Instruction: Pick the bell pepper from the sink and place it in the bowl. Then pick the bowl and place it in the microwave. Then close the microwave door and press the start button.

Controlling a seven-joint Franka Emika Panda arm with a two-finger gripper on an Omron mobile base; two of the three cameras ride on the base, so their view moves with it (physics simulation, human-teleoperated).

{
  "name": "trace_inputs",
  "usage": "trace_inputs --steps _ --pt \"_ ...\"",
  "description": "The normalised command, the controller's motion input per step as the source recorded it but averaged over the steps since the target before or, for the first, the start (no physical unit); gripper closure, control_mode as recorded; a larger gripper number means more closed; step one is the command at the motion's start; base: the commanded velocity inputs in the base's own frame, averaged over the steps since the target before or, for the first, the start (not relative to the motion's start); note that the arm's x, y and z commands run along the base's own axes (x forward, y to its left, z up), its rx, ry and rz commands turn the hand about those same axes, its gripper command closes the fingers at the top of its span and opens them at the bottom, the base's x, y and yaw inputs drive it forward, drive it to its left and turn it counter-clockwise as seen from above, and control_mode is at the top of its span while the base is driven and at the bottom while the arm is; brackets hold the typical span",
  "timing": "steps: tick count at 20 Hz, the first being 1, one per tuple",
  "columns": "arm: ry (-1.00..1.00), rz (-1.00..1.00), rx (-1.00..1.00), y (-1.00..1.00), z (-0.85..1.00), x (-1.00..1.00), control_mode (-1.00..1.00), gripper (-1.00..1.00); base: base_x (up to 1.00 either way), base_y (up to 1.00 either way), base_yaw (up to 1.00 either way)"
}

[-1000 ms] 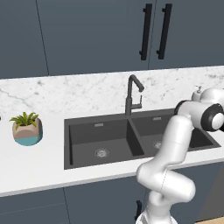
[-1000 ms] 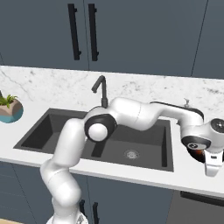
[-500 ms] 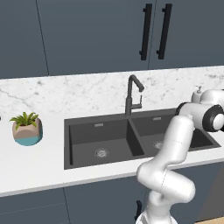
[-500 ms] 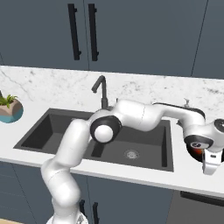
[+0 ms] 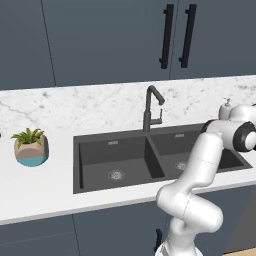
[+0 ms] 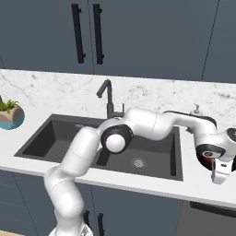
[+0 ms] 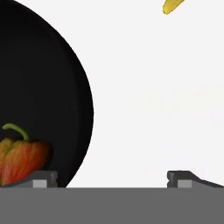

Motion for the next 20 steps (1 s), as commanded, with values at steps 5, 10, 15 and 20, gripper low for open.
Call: trace_inputs --steps 5,10,15,20 --pt "0.00 0.00 0.02 0.00 -0.14 0.24 -1.00 -1.00 0.00 0.00 0.00" --pt "0.00 0.00 0.03 -0.07 -0.05 0.15 -1.00 -1.00 0.00 0.00 0.00" --pt "0.00 0.00 0.04 -0.10 -0.07 0.04 -1.00 -1.00 0.00 0.00 0.00" --pt "0.00 0.00 0.03 -0.03 -0.11 0.06 -1.00 -1.00 0.00 0.00 0.00"
